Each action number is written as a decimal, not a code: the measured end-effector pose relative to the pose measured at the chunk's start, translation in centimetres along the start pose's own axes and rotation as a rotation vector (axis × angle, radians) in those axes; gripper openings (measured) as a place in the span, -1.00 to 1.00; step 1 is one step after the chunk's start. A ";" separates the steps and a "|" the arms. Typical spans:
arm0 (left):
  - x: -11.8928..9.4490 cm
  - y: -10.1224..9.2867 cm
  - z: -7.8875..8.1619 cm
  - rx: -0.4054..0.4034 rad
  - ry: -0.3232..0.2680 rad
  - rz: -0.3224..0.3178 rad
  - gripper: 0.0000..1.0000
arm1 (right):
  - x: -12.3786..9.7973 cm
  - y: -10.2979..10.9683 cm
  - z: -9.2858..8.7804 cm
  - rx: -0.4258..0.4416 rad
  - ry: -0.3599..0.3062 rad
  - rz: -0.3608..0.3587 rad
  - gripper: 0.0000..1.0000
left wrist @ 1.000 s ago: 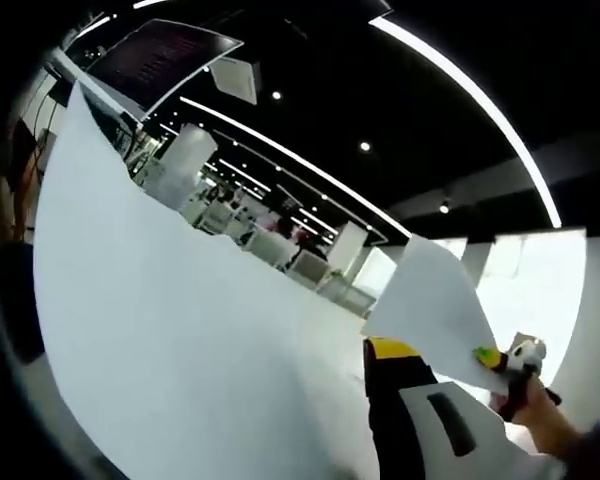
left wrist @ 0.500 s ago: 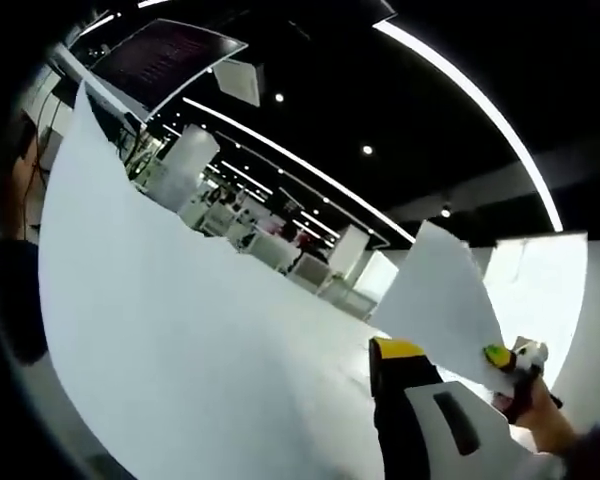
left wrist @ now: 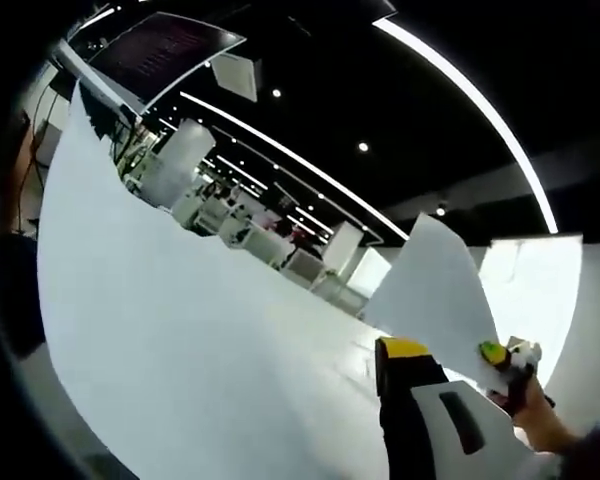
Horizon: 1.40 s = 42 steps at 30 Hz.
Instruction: Organize the stack of printing papers by aligning and flattening the scattered papers on the table
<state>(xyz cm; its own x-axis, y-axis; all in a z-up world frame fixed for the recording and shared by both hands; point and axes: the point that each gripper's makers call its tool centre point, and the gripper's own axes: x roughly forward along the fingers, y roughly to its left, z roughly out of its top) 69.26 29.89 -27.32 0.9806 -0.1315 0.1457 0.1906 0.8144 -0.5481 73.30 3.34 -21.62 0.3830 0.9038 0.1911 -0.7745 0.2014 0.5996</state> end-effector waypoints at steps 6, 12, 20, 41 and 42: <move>0.0 0.0 0.1 -0.004 -0.004 -0.001 -0.10 | -0.1 0.3 0.5 -0.007 -0.014 0.006 -0.99; 0.0 0.0 0.2 -0.037 -0.007 -0.010 -0.11 | 0.3 0.5 0.6 0.022 -0.030 0.021 -0.99; 0.0 -0.2 0.0 -0.037 -0.001 -0.018 -0.10 | 0.3 1.2 1.6 0.085 -0.070 0.057 -0.99; 0.0 -0.3 0.0 -0.043 -0.003 -0.025 -0.11 | 0.9 1.8 1.9 0.134 -0.092 0.086 -1.00; 0.0 -0.3 0.0 -0.042 -0.002 -0.025 -0.11 | 0.9 1.7 1.9 0.127 -0.091 0.084 -1.00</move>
<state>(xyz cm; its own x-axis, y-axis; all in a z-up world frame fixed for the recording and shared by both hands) 69.24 29.64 -27.16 0.9753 -0.1507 0.1613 0.2172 0.7862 -0.5786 73.28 3.83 -18.96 0.3679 0.8764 0.3108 -0.7380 0.0719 0.6709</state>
